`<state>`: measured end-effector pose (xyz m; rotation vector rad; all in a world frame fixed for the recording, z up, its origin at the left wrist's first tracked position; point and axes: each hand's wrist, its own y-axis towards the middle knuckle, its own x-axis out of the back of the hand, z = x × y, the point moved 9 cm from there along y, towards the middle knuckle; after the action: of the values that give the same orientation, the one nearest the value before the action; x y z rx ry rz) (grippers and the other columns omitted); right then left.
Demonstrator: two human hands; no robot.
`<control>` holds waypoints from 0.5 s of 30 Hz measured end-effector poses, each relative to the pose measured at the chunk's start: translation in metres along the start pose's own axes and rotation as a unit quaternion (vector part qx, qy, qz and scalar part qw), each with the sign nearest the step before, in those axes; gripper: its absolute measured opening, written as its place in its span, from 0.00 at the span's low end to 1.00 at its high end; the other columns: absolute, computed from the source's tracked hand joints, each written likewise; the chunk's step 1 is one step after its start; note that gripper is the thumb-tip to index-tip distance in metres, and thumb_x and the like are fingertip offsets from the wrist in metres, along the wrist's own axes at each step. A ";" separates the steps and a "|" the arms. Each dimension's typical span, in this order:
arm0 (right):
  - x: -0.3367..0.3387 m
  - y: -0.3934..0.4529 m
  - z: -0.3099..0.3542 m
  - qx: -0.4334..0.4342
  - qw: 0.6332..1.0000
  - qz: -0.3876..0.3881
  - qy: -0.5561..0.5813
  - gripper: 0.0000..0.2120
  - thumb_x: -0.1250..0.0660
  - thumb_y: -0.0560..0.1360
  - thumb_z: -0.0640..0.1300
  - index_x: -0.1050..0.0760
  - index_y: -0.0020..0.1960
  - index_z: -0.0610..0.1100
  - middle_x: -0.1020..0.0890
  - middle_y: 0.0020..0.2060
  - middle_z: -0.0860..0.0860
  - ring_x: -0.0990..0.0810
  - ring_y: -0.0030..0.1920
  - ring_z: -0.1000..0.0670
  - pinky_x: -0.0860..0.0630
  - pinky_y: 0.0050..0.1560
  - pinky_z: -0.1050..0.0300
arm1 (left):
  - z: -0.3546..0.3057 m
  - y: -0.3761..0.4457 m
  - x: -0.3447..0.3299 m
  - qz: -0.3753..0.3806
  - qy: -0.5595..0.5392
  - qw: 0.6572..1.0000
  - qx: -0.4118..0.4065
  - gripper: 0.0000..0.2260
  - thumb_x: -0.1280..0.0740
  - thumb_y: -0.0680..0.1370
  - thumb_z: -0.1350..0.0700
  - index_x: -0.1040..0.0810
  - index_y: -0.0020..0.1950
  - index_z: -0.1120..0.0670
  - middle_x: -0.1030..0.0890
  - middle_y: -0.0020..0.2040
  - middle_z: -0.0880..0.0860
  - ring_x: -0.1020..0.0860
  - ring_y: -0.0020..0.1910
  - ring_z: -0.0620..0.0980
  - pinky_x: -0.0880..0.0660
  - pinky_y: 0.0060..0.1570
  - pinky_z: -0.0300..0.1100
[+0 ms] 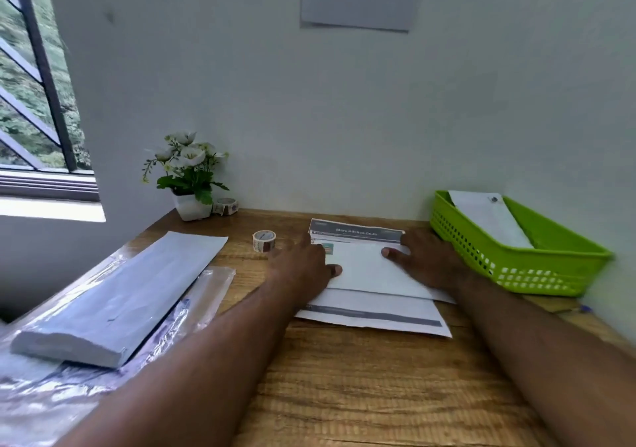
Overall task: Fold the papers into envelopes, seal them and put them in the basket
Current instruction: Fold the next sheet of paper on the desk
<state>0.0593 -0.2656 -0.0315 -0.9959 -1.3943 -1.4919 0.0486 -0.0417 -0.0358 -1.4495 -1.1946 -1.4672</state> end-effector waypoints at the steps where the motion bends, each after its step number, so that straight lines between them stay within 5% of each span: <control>1: 0.003 0.000 -0.001 -0.006 1.000 0.010 0.027 0.24 0.45 0.77 0.64 0.26 0.56 0.45 0.25 0.59 0.46 0.29 0.64 0.45 0.32 0.60 0.52 | 0.001 -0.001 0.002 -0.020 -0.017 1.000 -0.004 0.28 0.44 0.78 0.36 0.34 0.73 0.50 0.36 0.74 0.55 0.34 0.70 0.59 0.35 0.65 0.59; 5: 0.034 0.002 -0.009 -0.048 0.989 -0.054 0.128 0.21 0.46 0.77 0.64 0.32 0.40 0.47 0.25 0.43 0.45 0.24 0.50 0.43 0.34 0.46 0.52 | 0.016 -0.003 0.019 -0.115 -0.157 0.981 0.027 0.31 0.43 0.77 0.34 0.38 0.74 0.49 0.34 0.72 0.55 0.35 0.70 0.58 0.34 0.67 0.57; 8: 0.071 0.004 -0.013 -0.074 0.971 -0.121 0.191 0.22 0.48 0.77 0.63 0.40 0.34 0.48 0.30 0.34 0.49 0.29 0.40 0.45 0.37 0.41 0.53 | 0.016 0.001 0.027 -0.125 -0.317 0.938 0.060 0.37 0.48 0.73 0.27 0.31 0.69 0.53 0.27 0.67 0.58 0.27 0.62 0.60 0.28 0.60 0.52; 10: 0.099 0.008 -0.018 -0.094 0.959 -0.156 0.219 0.21 0.48 0.79 0.61 0.41 0.34 0.47 0.29 0.36 0.48 0.29 0.41 0.45 0.36 0.42 0.53 | 0.005 0.004 0.035 -0.088 -0.449 0.888 0.056 0.34 0.47 0.74 0.27 0.28 0.67 0.51 0.22 0.56 0.55 0.22 0.51 0.56 0.23 0.48 0.47; 12: 0.120 0.012 -0.021 -0.096 0.949 -0.178 0.242 0.21 0.49 0.80 0.60 0.41 0.35 0.47 0.28 0.36 0.49 0.28 0.42 0.45 0.36 0.42 0.52 | -0.014 0.008 0.038 -0.003 -0.591 0.804 0.066 0.25 0.40 0.79 0.40 0.34 0.73 0.49 0.23 0.57 0.53 0.22 0.50 0.54 0.22 0.41 0.45; 15: 0.155 0.016 -0.036 -0.102 0.941 -0.216 0.240 0.20 0.49 0.80 0.60 0.40 0.37 0.47 0.27 0.40 0.47 0.28 0.43 0.44 0.36 0.42 0.53 | -0.056 0.024 0.069 0.039 -0.692 0.720 0.045 0.20 0.39 0.80 0.45 0.32 0.71 0.50 0.22 0.58 0.53 0.22 0.54 0.56 0.21 0.46 0.49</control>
<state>0.0233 -0.3113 0.1179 -0.3964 -1.1543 -2.0707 0.0484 -0.0952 0.0395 -2.5371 -1.8783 0.0466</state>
